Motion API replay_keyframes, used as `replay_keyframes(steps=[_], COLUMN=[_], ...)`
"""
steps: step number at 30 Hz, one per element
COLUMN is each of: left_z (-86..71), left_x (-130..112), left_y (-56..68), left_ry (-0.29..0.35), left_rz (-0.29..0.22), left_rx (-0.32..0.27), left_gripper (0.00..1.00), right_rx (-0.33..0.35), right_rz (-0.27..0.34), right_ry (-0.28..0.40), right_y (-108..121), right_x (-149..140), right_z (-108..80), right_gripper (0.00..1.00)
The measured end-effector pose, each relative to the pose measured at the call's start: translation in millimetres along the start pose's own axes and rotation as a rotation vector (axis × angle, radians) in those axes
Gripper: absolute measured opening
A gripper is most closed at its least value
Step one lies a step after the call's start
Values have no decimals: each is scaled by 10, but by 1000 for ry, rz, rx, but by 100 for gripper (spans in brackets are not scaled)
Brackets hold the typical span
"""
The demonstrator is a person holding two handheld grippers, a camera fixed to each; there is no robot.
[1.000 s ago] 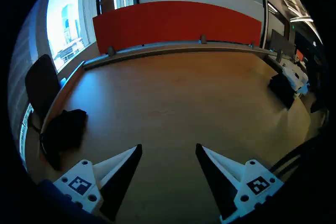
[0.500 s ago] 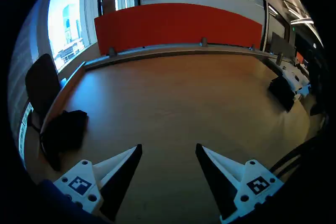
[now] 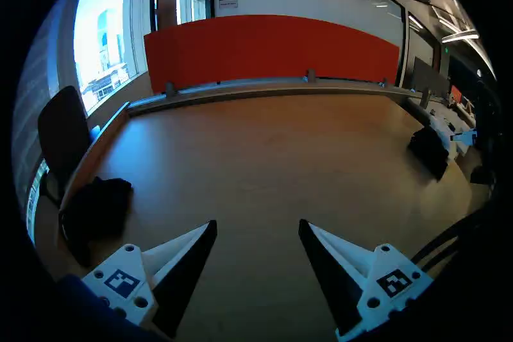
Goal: Fold towel
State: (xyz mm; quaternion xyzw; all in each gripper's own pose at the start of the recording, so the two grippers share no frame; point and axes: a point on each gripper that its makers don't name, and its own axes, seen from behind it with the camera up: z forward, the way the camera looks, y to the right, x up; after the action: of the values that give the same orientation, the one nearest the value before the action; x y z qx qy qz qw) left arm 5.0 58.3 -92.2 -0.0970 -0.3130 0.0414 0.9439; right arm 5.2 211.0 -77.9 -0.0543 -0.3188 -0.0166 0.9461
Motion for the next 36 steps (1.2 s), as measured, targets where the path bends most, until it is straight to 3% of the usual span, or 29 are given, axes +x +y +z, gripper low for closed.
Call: replay_keyframes(steps=[9, 18, 24, 36], left_z=[54, 77, 66, -69], left_x=[144, 303, 420, 970], left_y=[-27, -28, -73, -246], left_ry=[43, 95, 138, 318], left_rz=[24, 9, -4, -41], left_rx=[19, 29, 46, 105], left_gripper=[94, 94, 94, 94], right_rx=[-16, -13, -21, -7], right_rz=[23, 38, 48, 47], right_ry=[201, 399, 434, 472], right_y=[-95, -187, -196, -288], right_x=[522, 1050, 1121, 1242], right_z=[-133, -374, -394, -453], right_gripper=[98, 98, 98, 98])
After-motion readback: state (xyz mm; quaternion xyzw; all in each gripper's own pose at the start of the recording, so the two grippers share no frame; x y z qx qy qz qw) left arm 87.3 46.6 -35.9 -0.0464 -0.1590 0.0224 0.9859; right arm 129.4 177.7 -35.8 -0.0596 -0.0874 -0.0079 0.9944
